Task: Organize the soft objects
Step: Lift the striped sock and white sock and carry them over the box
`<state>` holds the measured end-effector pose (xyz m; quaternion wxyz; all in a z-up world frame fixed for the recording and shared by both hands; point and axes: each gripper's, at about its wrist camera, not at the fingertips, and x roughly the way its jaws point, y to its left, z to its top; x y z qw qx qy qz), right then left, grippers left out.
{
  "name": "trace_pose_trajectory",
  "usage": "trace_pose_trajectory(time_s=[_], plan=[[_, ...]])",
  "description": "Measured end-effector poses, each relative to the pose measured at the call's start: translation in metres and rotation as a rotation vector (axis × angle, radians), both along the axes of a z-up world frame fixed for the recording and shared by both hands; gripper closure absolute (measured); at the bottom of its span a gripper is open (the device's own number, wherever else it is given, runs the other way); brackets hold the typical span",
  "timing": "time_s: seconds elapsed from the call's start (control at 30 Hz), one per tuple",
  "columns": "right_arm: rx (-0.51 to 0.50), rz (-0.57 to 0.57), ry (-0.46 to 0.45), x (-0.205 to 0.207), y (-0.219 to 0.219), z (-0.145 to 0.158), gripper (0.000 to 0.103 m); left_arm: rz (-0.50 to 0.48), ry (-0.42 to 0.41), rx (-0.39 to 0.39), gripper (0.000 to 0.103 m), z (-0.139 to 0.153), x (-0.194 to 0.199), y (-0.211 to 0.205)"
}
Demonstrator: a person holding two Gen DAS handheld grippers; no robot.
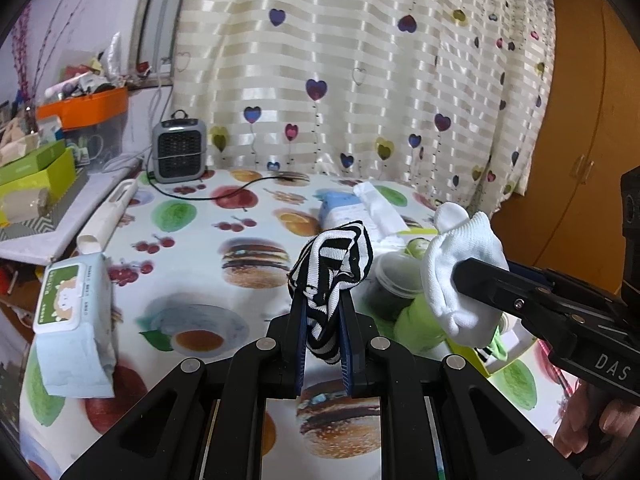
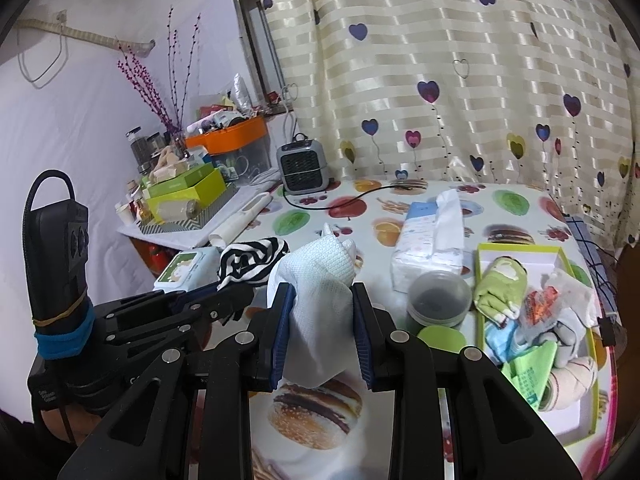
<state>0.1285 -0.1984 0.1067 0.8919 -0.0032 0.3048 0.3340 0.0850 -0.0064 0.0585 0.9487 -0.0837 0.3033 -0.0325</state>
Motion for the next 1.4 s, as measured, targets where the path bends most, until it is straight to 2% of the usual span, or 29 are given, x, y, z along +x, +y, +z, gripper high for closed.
trace_pose_trajectory(time_s=[0.53,1.03,1.4], plan=[[0.015,-0.087,0.008,0.008,-0.043,-0.002,0.073,-0.093,0.009,-0.007,0.09,0.0,0.012,-0.036],[0.045,-0.351,-0.03,0.025,-0.14,0.017,0.073,-0.202,-0.012,0.001,0.09,0.009,0.037,-0.075],[0.021,-0.393,-0.02,0.051,-0.154,0.013,0.073,-0.224,-0.002,-0.01,0.09,0.006,0.054,-0.083]])
